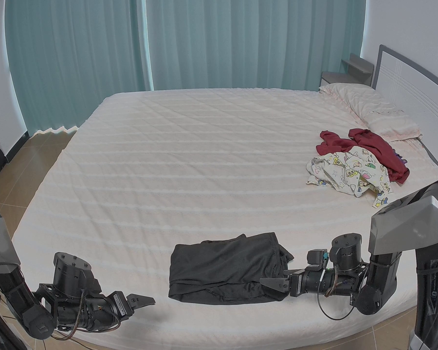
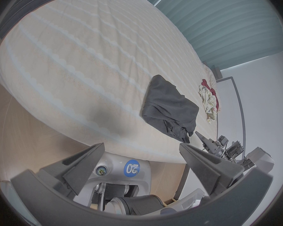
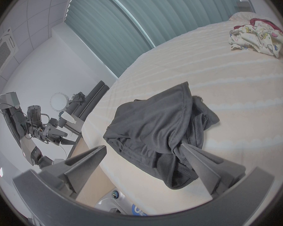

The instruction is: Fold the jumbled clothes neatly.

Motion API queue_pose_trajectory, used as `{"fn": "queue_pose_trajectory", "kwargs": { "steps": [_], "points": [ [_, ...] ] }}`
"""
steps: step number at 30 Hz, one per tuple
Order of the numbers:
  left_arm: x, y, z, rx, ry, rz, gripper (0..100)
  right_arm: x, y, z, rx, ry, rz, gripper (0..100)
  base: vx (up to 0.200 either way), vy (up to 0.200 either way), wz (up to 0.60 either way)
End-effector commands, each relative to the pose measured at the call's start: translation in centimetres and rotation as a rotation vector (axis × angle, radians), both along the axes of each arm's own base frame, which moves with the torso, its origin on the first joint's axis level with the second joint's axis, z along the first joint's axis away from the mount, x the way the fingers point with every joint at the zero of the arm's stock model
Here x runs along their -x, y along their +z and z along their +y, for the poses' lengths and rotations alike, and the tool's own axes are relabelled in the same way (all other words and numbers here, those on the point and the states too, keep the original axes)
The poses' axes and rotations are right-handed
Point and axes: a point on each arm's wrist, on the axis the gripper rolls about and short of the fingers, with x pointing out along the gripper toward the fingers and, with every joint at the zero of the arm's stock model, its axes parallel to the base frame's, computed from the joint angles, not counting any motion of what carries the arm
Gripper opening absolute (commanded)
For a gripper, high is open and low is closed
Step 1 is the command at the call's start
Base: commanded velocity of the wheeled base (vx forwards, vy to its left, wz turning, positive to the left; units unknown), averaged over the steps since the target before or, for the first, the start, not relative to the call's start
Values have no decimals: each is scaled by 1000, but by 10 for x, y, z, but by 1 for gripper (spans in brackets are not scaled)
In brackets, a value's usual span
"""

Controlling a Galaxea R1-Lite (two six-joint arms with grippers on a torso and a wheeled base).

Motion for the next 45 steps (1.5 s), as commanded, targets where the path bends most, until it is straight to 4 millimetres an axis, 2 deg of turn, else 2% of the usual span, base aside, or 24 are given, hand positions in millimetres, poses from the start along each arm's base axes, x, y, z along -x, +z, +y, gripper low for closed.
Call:
{"fn": "queue_pose_trajectory", "kwargs": {
  "steps": [1, 17, 18, 22, 28, 31, 36, 41, 45],
  "points": [
    [-1, -2, 0, -3, 0, 6, 100, 3, -12, 3, 18, 12, 33, 100, 0, 0, 0],
    [-1, -2, 0, -3, 0, 6, 100, -15, -31, 9, 24, -17, 18, 100, 0, 0, 0],
    [-1, -2, 0, -4, -2, 6, 100, -16, -32, 9, 29, -23, 16, 0, 0, 0, 0],
    [-1, -2, 0, -4, -2, 7, 100, -17, -32, 8, 43, -54, 4, 0, 0, 0, 0],
    [-1, -2, 0, -4, -2, 7, 100, -7, -25, 0, 50, -63, 10, 0, 0, 0, 0],
    [-1, -2, 0, -4, -2, 7, 100, 2, -17, -4, 54, -56, 18, 0, 0, 0, 0],
    [-1, -2, 0, -3, 0, 8, 100, 4, -2, -9, 25, -43, 2, 0, 0, 0, 0],
    [-1, -2, 0, -3, 0, 8, 100, 14, 12, -23, -32, 21, 33, 0, 0, 0, 0],
    [-1, -2, 0, -4, -2, 7, 100, 15, 5, -27, -18, 21, 60, 0, 0, 0, 0]
  ]
}}
